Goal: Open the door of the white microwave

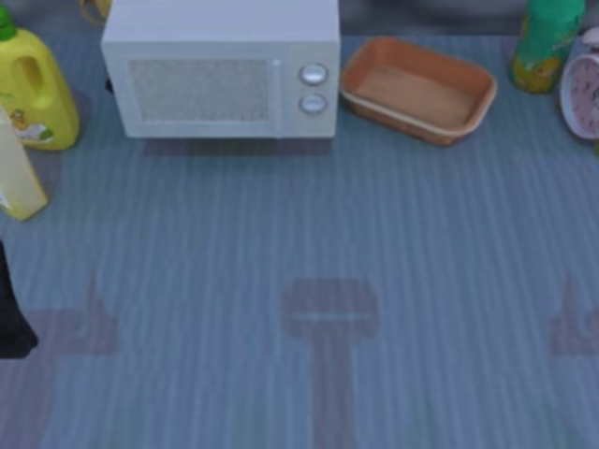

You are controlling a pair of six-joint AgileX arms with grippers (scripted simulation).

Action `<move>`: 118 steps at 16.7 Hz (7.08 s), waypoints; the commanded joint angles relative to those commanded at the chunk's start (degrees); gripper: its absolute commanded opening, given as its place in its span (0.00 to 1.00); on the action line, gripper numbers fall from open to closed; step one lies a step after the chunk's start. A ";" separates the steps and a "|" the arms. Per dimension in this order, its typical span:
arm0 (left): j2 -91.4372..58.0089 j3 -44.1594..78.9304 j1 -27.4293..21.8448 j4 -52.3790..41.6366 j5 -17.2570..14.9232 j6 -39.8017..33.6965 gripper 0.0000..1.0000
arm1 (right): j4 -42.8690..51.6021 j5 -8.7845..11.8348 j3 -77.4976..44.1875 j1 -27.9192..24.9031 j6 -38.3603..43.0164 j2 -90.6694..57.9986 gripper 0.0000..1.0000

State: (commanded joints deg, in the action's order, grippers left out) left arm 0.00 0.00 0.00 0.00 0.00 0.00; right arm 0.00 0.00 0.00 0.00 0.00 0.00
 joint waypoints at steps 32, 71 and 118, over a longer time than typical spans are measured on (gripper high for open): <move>-123.50 128.52 -34.14 -68.63 16.63 -30.80 1.00 | 0.00 0.00 0.00 0.00 0.00 0.00 1.00; -130.25 122.86 -31.54 -56.12 15.43 -28.29 0.00 | 0.00 0.00 0.00 0.00 0.00 0.00 1.00; -117.90 103.18 -32.81 -47.78 13.58 -24.29 0.00 | 0.00 0.00 0.00 0.00 0.00 0.00 1.00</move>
State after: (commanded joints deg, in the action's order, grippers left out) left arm -117.90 103.18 -32.81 -47.78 13.58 -24.29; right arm 0.00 0.00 0.00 0.00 0.00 0.00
